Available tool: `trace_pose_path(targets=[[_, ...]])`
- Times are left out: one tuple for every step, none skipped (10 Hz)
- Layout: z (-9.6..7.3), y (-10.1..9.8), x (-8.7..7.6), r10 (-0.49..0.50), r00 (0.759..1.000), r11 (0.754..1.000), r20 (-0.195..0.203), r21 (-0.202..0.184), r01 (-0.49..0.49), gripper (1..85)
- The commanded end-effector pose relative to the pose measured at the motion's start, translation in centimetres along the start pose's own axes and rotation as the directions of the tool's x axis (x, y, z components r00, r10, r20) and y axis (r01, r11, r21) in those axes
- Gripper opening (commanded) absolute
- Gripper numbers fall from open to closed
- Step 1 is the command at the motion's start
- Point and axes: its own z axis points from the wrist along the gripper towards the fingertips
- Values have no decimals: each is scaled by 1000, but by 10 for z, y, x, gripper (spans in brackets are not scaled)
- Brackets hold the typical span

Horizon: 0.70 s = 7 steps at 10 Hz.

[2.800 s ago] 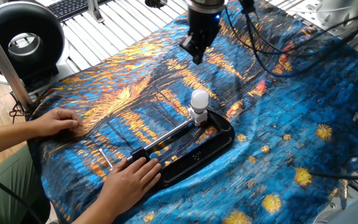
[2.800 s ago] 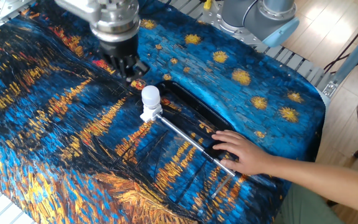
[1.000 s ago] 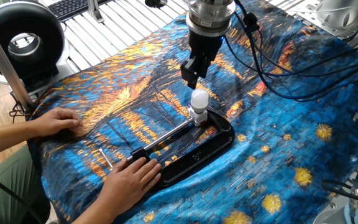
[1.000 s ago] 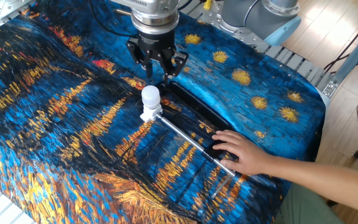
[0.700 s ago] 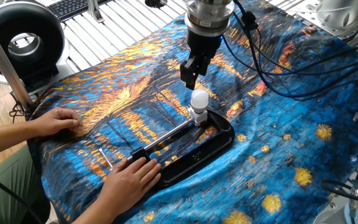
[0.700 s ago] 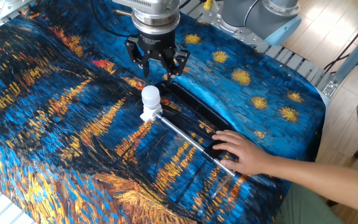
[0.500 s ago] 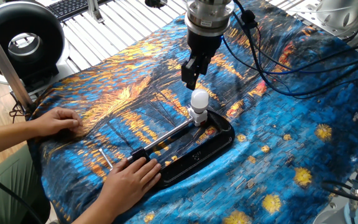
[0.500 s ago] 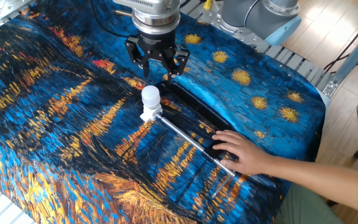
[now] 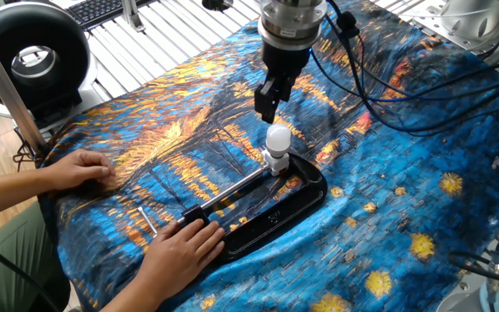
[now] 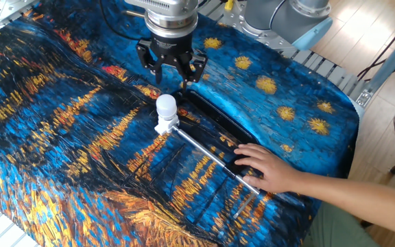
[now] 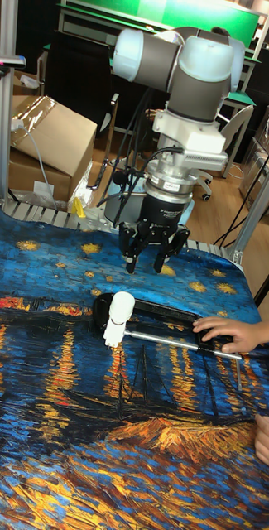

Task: Take out the light bulb by rotating it

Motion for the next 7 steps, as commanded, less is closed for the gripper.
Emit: trace_pose_path(targets=[[6,-15,6,-27,1000,1000,13,-9,27,567],[14,-18,7,-37,999,999,25,-14,37,567],[21,-16,7,-37,998,999,41,-36,39,587],[22,-20,8,-36,999,999,33,-19,37,593],[23,-14,8,-22,999,999,33,-36,24,593],[26,-11,6,-12,999,999,38,-44,14,590],[31,-12,4,-7,999,999,42,-44,9,587]])
